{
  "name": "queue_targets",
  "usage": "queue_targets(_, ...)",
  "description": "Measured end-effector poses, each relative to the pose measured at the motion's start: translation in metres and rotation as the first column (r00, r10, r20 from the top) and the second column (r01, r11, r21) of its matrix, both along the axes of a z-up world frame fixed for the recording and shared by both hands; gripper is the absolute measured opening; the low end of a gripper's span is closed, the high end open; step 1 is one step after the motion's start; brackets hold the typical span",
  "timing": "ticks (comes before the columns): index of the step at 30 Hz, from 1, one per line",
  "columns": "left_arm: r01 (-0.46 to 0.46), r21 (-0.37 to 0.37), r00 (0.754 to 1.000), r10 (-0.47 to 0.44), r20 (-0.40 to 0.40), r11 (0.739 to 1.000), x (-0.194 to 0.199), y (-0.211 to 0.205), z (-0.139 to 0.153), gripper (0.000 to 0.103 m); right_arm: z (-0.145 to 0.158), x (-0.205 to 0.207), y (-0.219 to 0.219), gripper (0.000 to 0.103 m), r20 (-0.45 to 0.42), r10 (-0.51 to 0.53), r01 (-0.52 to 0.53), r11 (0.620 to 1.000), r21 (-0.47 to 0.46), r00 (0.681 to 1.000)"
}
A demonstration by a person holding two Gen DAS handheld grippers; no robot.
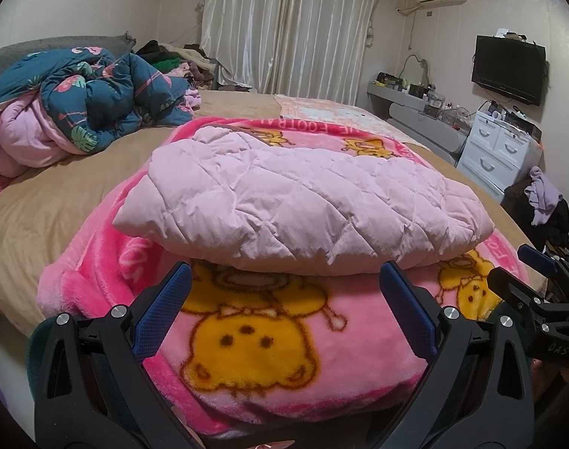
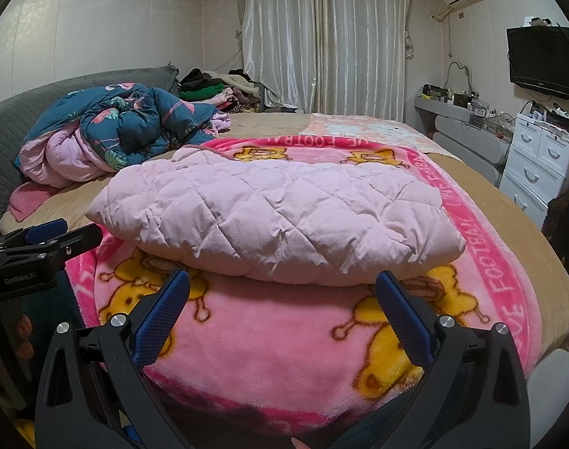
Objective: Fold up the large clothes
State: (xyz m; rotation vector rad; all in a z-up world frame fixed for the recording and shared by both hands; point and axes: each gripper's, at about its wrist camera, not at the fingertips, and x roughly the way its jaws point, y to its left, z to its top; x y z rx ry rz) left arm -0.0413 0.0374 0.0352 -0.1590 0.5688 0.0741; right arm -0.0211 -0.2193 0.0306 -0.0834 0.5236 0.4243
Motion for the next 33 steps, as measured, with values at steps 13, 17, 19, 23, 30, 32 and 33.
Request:
queue_targets(13,-0.005,0.015,1.000,0.005,0.002,1.000,-0.0002,0.0010,0.0029,0.094,-0.0004,0.0007,-0.0015,0.099,0.000,0.001,-0.001,1.000,-0.002,1.000)
queue_targets(17,-0.004,0.014,1.000,0.004,0.002,1.000,-0.0007,0.0002,0.0026,0.094,-0.0003,0.0005,-0.0011,0.099,0.000,0.000,0.000,1.000,-0.004,1.000)
queue_targets(19,0.001,0.010,1.000,-0.001,0.003,1.000,-0.0003,0.0010,0.0030,0.094,-0.0003,0.0005,-0.0010,0.099,0.000,0.000,0.000,1.000,-0.004,1.000)
queue_targets(23,0.008,0.003,1.000,-0.008,0.003,1.000,-0.0003,0.0000,0.0013,0.094,-0.0004,0.0011,-0.0017,0.099,-0.001,0.001,-0.001,1.000,-0.004,1.000)
queue_targets(30,0.023,-0.002,1.000,-0.023,0.001,1.000,-0.0005,0.0001,0.0022,0.094,-0.0003,0.0010,-0.0013,0.099,0.001,0.002,-0.002,1.000,-0.006,1.000)
queue_targets(32,0.032,-0.005,0.999,-0.032,0.005,0.999,-0.0015,-0.0012,0.0019,0.094,-0.0003,0.0011,-0.0010,0.099,0.001,0.001,-0.001,1.000,-0.007,1.000)
queue_targets(33,0.035,0.000,0.999,-0.035,0.004,0.999,-0.0009,-0.0018,0.0017,0.094,-0.0004,0.0014,-0.0015,0.099,0.001,0.001,-0.001,1.000,-0.007,1.000)
